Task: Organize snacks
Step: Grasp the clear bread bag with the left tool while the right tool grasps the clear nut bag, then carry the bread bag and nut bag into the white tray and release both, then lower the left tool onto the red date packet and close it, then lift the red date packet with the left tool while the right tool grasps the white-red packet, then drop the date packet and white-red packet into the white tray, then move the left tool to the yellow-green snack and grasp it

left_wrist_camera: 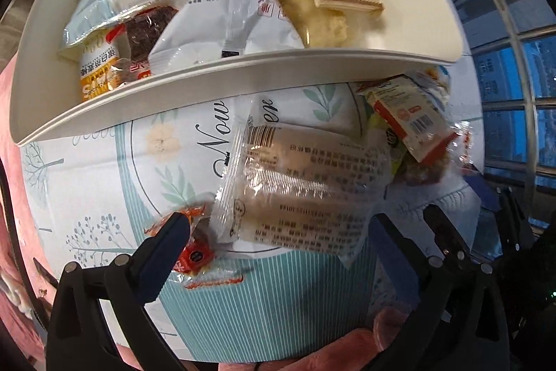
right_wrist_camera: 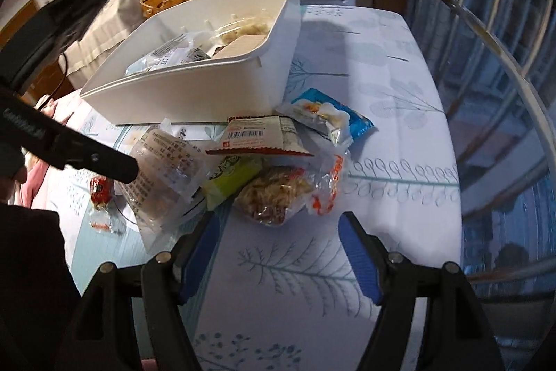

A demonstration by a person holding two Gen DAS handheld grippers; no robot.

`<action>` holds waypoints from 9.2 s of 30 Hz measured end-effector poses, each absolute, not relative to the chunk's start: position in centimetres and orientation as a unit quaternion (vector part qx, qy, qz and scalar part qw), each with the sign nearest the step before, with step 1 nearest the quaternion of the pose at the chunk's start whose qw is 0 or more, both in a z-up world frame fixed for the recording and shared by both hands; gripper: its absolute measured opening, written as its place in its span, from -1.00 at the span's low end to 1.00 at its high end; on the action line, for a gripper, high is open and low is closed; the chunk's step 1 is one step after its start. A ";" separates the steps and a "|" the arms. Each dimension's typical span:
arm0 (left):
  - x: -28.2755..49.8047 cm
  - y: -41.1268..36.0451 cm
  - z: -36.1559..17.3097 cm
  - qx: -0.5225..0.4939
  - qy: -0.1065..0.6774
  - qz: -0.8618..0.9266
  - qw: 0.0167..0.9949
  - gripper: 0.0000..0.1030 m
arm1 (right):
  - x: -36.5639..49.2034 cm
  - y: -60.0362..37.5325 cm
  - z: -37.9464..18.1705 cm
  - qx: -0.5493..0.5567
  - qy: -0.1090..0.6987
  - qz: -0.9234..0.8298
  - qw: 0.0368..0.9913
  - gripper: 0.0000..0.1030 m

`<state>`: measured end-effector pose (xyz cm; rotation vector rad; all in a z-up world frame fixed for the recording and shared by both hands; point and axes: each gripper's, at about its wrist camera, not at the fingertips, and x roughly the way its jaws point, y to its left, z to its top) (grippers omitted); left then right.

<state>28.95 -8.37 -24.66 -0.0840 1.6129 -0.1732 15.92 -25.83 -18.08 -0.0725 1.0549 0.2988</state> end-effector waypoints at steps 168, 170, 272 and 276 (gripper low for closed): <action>19.7 5.1 -28.2 -0.150 0.647 -0.031 0.747 0.59 | 23.3 -28.5 -22.1 0.396 0.616 -0.074 0.676 0.16; 20.0 5.1 -28.3 -0.154 0.648 -0.028 0.745 0.59 | 23.2 -28.8 -22.2 0.397 0.616 -0.077 0.676 0.16; 26.8 5.8 -12.2 -0.143 0.520 -0.051 0.841 0.62 | 23.1 -25.0 -8.0 0.176 0.483 0.101 0.852 -0.15; 24.5 4.9 -13.3 -0.155 0.527 -0.035 0.835 0.65 | 22.7 -26.5 -9.0 0.167 0.494 0.099 0.848 -0.13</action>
